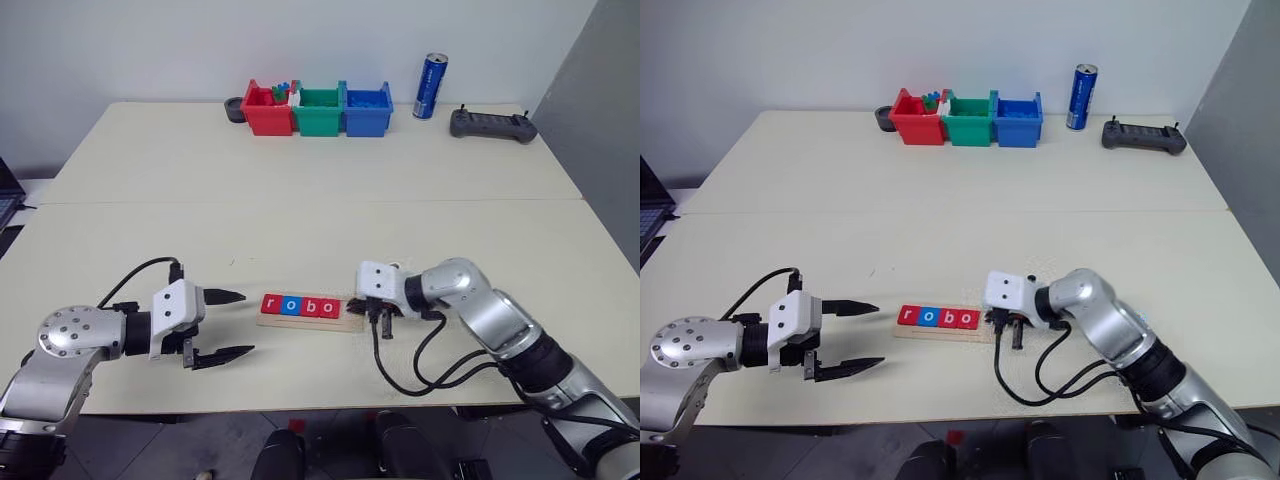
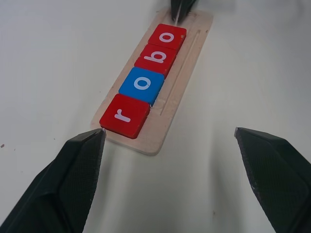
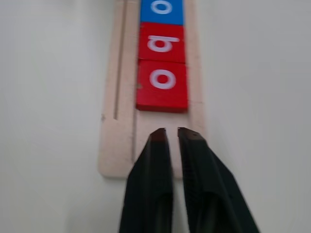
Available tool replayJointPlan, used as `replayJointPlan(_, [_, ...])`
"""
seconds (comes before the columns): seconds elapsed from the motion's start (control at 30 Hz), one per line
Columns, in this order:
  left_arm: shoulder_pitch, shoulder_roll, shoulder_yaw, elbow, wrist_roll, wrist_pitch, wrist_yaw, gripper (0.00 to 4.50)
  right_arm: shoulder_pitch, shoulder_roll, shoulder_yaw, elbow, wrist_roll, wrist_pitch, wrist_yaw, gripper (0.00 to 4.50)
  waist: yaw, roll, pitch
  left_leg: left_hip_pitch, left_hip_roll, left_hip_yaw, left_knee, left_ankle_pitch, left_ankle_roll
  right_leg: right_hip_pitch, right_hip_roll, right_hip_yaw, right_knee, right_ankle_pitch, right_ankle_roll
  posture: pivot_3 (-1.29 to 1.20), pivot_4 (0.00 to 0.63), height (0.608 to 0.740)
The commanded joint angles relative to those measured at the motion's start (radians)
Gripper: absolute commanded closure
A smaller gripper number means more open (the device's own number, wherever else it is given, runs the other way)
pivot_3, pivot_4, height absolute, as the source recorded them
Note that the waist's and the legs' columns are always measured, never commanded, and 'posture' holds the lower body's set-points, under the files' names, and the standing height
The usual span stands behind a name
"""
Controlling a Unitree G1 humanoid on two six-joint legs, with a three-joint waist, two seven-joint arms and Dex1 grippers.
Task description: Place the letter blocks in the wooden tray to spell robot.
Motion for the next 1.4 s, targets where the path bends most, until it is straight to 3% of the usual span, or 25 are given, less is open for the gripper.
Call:
replayJointPlan(0.03, [-0.028, -0.011, 0.014, 0.028, -0.016, -0.032, -0.017, 0.0, 0.058, -0.023, -0.16, -0.154, 0.06, 0.079, -0.061, 2.85, 0.001, 0.0, 0.0, 0.0, 0.0, 0.0, 0.0, 0.0, 0.0, 0.0, 0.0, 0.0, 0.0, 0.0, 0.0, 0.0, 0.15, 0.74])
replayJointPlan(0.3, [-0.031, -0.035, 0.001, 0.067, -0.013, -0.087, -0.047, 0.0, 0.503, 0.0, -0.55, -0.451, 0.079, 0.245, -0.32, 0.02, 0.024, 0.0, 0.0, -0.001, 0.0, 0.0, -0.001, 0.0, 0.0, 0.0, 0.0, 0.0, -0.001, 0.0, 0.0, 0.0, 0.15, 0.74])
replayJointPlan(0.47, [-0.05, -0.049, -0.028, 0.065, -0.008, -0.098, -0.061, 0.0, 0.716, 0.164, -0.655, -0.508, -0.041, 0.183, -0.614, 0.02, 0.022, 0.0, 0.0, 0.001, 0.001, 0.001, 0.0, 0.0, 0.0, 0.0, 0.001, 0.002, 0.0, -0.001, 0.001, 0.0, 0.15, 0.74])
replayJointPlan(0.67, [-0.093, -0.046, -0.052, 0.038, -0.013, -0.068, -0.061, 0.0, 0.842, 0.34, -0.645, -0.52, -0.061, 0.22, -0.786, 0.02, 0.02, 0.0, -0.001, 0.002, 0.001, 0.003, 0.0, 0.0, 0.0, 0.001, 0.001, 0.003, 0.001, -0.003, 0.005, 0.0, 0.15, 0.74])
replayJointPlan(0.83, [-0.126, -0.046, -0.066, 0.01, -0.012, -0.029, -0.053, 0.0, 0.834, 0.436, -0.638, -0.484, -0.049, 0.288, -0.869, 0.02, 0.021, -0.002, -0.002, 0.002, 0.001, 0.003, 0.0, 0.0, 0.0, 0.001, 0.001, 0.003, 0.0, -0.003, 0.005, 0.0, 0.15, 0.74])
replayJointPlan(0.93, [-0.137, -0.045, -0.069, -0.003, -0.011, -0.008, -0.046, 0.0, 0.813, 0.483, -0.665, -0.471, -0.028, 0.339, -0.898, 0.6, 0.021, -0.004, -0.004, 0.002, 0.001, 0.002, 0.0, 0.0, 0.0, 0.001, 0.001, 0.003, 0.0, -0.003, 0.005, 0.0, 0.15, 0.74])
replayJointPlan(1.17, [-0.138, -0.048, -0.068, -0.004, -0.002, 0.003, -0.033, 0.0, 0.8, 0.46, -0.639, -0.458, -0.006, 0.356, -0.884, 3.03, 0.021, -0.006, -0.007, 0.002, 0.001, 0.002, 0.0, 0.0, 0.0, 0.001, 0.001, 0.003, 0.0, -0.003, 0.005, 0.0, 0.15, 0.74])
replayJointPlan(1.4, [-0.105, -0.049, -0.055, -0.048, -0.014, 0.026, -0.005, 0.0, 0.773, 0.419, -0.452, -0.555, 0.007, 0.36, -0.87, 3.04, 0.017, -0.007, -0.007, 0.002, 0.001, 0.002, 0.0, 0.0, 0.0, 0.001, 0.001, 0.003, 0.0, -0.003, 0.005, 0.0, 0.15, 0.74])
